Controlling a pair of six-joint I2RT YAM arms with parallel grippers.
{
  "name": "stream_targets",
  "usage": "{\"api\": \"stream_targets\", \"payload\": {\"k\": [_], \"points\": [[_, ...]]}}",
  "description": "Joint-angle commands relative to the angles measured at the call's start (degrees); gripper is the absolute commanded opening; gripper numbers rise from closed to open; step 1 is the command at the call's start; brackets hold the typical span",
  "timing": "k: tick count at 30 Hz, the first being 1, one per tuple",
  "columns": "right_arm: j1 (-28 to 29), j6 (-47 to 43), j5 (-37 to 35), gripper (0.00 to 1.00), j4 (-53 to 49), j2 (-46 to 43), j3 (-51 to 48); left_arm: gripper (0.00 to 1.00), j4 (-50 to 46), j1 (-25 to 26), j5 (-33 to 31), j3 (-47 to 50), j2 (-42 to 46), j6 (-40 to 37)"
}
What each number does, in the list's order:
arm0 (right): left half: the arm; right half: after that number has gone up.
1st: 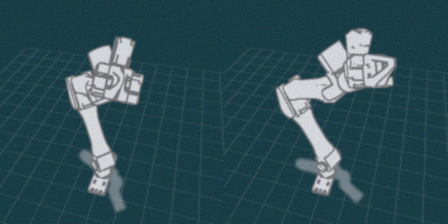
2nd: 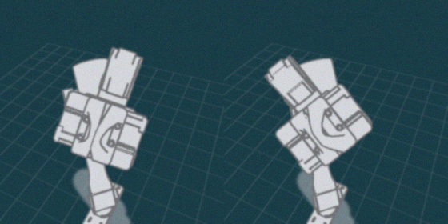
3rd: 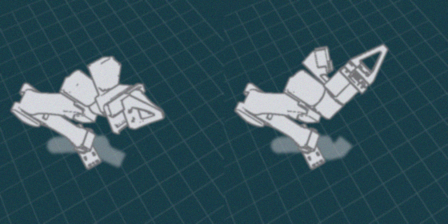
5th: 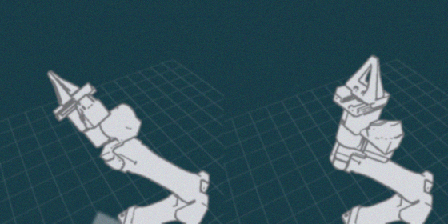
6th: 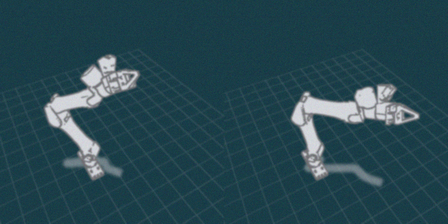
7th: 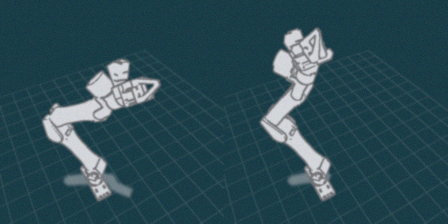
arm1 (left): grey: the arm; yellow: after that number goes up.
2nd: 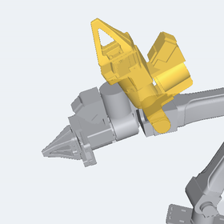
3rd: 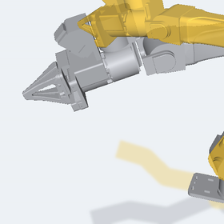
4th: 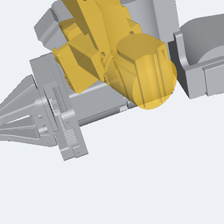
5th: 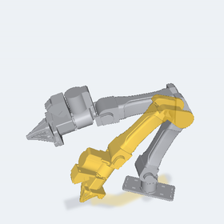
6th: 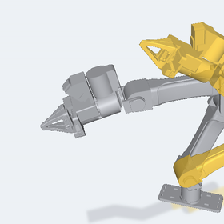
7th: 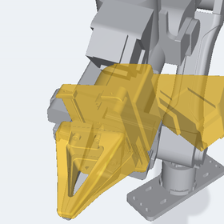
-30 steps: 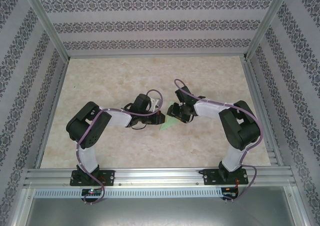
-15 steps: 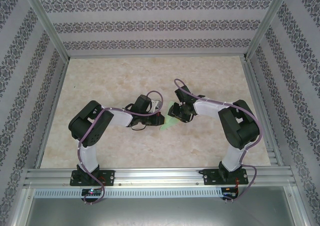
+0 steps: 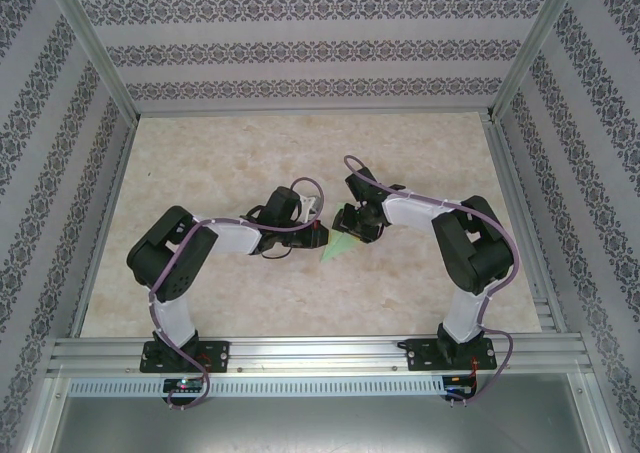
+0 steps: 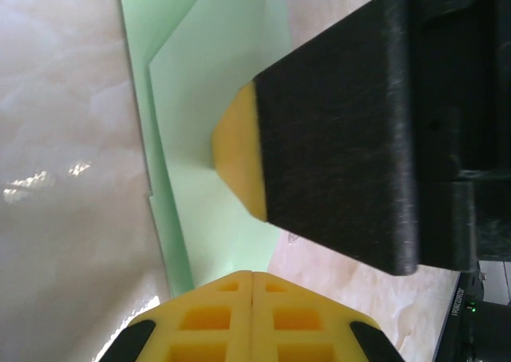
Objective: Fold a paper plane with a square sheet of paper (pick it up from the middle)
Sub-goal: Fourth fold the wing at the center of the table.
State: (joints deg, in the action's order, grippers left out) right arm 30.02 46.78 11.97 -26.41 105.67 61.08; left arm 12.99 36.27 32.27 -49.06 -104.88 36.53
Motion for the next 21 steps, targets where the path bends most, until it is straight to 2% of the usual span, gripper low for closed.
{"api": "stream_targets", "payload": {"k": [1,9,21], "points": [[0.79,-0.82,-4.86,0.51,-3.03,7.71,-3.54,0.06,2.98,-0.28,0.05,0.60,0.23,0.62],[1.09,-0.18,-4.89,0.54,-3.38,8.63,-3.12,0.06,4.77,-0.24,1.90,-0.24,-2.04,1.94],[1.27,0.50,-4.24,0.54,-2.86,9.03,-3.51,0.05,4.76,-0.24,1.36,-1.00,-4.25,2.77]]}}
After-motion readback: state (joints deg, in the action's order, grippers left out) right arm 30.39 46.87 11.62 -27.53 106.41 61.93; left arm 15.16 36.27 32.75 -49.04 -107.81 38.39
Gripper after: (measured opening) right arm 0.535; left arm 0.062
